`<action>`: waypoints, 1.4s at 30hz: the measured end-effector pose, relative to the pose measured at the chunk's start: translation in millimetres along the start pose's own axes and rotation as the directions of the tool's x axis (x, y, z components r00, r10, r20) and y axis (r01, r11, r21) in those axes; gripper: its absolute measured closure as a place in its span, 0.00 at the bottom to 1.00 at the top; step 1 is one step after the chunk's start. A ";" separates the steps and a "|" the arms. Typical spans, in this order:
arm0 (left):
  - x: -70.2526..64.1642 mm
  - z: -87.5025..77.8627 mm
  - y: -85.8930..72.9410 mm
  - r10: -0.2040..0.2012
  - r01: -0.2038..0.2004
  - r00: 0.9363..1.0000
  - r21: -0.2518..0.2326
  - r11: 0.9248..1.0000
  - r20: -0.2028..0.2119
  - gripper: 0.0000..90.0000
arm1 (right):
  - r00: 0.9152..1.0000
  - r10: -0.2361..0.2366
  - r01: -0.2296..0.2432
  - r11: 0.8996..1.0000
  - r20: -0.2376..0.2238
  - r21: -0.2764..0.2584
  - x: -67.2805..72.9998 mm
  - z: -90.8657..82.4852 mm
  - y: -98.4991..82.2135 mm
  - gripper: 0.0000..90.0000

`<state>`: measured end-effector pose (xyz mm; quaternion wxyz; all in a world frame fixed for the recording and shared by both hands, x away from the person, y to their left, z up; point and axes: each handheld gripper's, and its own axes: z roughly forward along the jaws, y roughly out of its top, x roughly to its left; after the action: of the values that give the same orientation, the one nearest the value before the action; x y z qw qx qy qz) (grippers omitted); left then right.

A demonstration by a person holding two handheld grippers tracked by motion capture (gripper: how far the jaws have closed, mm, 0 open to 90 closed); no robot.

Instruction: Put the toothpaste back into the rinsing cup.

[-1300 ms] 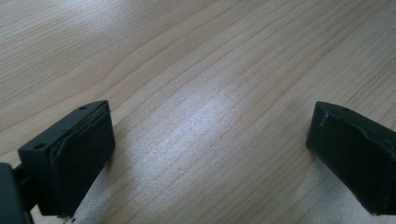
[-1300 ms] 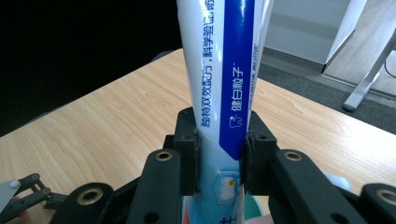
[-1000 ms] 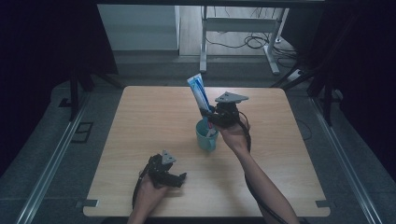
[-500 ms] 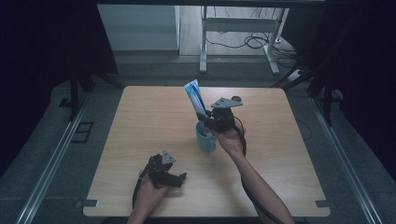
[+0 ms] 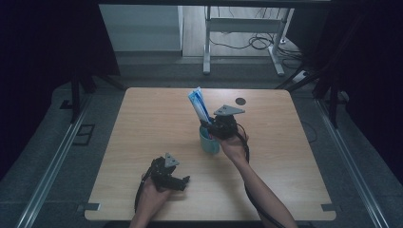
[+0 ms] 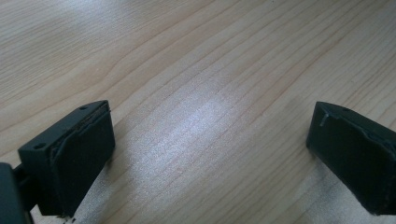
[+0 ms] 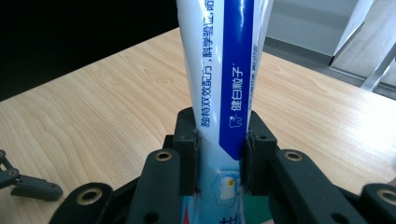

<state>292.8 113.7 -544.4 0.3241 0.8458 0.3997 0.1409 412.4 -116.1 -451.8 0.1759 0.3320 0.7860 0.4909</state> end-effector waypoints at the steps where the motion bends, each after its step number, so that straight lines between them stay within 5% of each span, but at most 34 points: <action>1: 0.0 0.0 0.0 0.000 0.000 1.000 0.000 1.000 0.000 0.01 | 1.000 0.000 0.000 1.000 0.000 0.003 -0.2 0.7 -1.7 0.79; 42: -0.1 0.1 0.0 -0.001 0.001 1.000 -0.002 1.000 -0.001 0.01 | 1.000 0.023 -0.023 0.999 -0.014 0.041 -0.5 0.2 -28.3 0.74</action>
<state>292.7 113.6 -544.5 0.3248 0.8452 0.4002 0.1413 403.0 -124.8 -477.1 0.1577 0.3410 0.7933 0.4792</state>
